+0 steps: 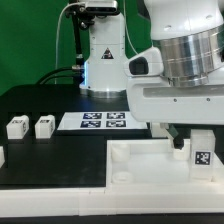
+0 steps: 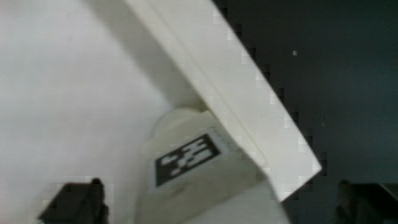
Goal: Assemble one leg
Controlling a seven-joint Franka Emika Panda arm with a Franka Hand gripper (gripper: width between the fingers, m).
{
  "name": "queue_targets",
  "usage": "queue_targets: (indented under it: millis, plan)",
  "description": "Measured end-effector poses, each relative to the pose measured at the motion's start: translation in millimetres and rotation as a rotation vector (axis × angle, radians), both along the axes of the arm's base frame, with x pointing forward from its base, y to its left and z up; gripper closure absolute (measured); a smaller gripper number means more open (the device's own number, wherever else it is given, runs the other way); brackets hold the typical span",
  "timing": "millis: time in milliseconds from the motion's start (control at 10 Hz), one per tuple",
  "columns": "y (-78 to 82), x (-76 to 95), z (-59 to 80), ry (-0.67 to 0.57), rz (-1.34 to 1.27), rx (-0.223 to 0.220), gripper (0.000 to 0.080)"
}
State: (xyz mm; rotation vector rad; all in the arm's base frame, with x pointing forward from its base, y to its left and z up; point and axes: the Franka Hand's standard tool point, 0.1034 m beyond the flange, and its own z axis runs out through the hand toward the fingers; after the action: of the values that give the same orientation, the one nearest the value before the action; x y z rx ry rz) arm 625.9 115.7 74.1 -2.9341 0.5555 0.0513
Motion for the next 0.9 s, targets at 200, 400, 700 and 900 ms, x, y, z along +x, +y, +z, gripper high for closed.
queue_targets:
  millis: [200, 400, 700, 900]
  plan:
    - [-7.1, 4.4, 1.4, -0.048, 0.299, -0.023, 0.015]
    - [-7.4, 3.9, 0.8, -0.045, 0.287, -0.02, 0.0273]
    - [-6.1, 3.5, 0.6, -0.003, 0.004, -0.009, 0.0506]
    - [-7.0, 3.2, 0.2, 0.028, -0.191, -0.009, 0.0506]
